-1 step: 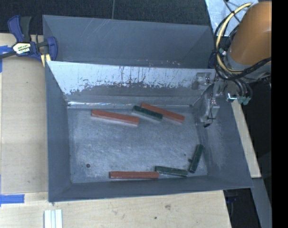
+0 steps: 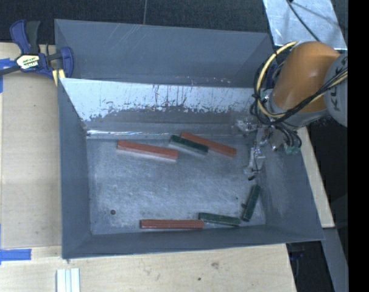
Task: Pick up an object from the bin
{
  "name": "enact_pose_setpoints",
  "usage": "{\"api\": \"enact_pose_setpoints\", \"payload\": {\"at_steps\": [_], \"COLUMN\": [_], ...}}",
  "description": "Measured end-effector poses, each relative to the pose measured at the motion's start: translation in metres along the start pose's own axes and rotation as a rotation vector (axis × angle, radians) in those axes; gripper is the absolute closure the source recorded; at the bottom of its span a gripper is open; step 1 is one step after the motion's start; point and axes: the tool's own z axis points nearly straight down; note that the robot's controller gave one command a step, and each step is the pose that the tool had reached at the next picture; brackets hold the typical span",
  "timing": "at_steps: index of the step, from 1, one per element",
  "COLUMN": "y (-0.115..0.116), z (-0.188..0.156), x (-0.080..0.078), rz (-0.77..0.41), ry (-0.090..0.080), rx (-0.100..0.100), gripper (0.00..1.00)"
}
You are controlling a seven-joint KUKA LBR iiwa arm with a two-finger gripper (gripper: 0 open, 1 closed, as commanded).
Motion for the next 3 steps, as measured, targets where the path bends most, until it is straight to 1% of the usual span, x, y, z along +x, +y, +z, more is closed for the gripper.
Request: {"api": "enact_pose_setpoints", "payload": {"at_steps": [1,2,3], "y": [0.015,0.014,-0.023], "z": [0.041,0.038,-0.056], "x": [-0.006,-0.007,0.036], "rz": [0.102,0.100,0.055], "ry": [-0.003,-0.007,-0.008], "rx": [-0.001,0.001,0.002], "gripper": [0.00,1.00,1.00]}}
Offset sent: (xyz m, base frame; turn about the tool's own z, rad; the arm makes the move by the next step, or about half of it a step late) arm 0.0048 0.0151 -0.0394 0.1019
